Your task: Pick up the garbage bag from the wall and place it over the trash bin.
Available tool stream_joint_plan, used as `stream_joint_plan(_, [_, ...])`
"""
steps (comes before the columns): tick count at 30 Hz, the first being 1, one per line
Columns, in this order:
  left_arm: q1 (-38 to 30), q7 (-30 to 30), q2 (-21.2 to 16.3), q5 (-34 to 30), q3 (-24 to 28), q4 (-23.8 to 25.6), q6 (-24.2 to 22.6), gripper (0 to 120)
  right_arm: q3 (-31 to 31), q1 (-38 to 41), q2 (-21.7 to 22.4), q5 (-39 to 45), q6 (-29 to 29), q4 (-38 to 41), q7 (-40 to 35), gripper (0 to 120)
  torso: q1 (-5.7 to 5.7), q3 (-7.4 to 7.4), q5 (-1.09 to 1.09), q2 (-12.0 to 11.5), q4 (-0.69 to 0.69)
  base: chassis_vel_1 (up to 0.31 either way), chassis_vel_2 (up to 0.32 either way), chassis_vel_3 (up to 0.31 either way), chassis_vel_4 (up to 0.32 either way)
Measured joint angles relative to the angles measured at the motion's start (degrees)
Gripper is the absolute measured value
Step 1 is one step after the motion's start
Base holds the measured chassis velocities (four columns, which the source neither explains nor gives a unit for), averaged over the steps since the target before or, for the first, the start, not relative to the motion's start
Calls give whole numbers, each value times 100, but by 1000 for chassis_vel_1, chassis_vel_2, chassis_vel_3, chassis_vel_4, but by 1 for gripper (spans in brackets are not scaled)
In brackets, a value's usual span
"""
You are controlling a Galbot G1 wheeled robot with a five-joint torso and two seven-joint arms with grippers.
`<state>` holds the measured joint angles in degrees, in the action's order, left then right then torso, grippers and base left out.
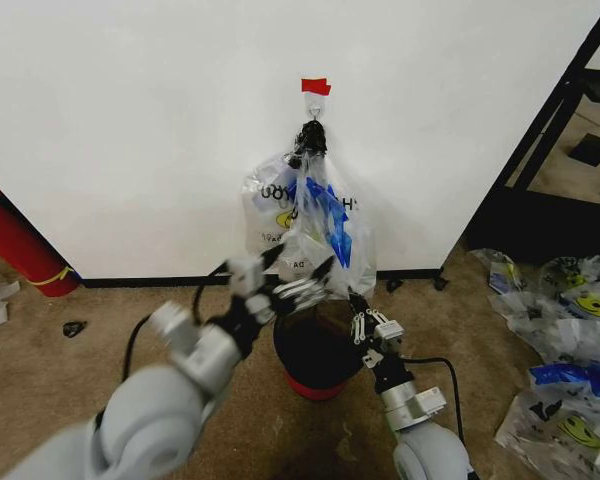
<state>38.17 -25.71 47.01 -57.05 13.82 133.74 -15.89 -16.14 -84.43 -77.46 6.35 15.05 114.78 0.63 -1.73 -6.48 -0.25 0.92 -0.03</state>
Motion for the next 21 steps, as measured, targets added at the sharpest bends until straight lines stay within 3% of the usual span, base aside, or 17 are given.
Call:
stream_joint_plan(1, [-212, -87, 52, -13, 176, -91, -87, 99, -30, -13, 3, -1, 11, 0, 1, 0, 0, 0, 0, 0, 0, 0, 0, 0, 0])
stream_joint_plan(4, [-1717, -866, 525, -109, 1256, -743, -995, 95, -250, -79, 69, 9, 78, 1, 9, 0, 0, 0, 1, 0, -7, 0, 0, 0, 0])
stream_joint_plan(9, [-2488, -1265, 870, 50, 1812, -1168, -1521, 90, -370, -142, 47, 17, 124, 38, 14, 0, 0, 1, 3, 0, -2, 0, 0, 0, 0])
stream_joint_plan(17, [-2454, -1510, 1042, 242, 1942, -1354, -1838, 72, -426, -207, 20, 27, 141, 110, 19, 0, 1, 1, 2, 0, 0, 0, 0, 0, 0])
stream_joint_plan(21, [-2365, -1665, 1121, 148, 1944, -1421, -1916, 57, -426, -201, -1, 40, 137, 124, 17, 0, 1, 1, 2, 0, -3, 0, 0, 0, 0])
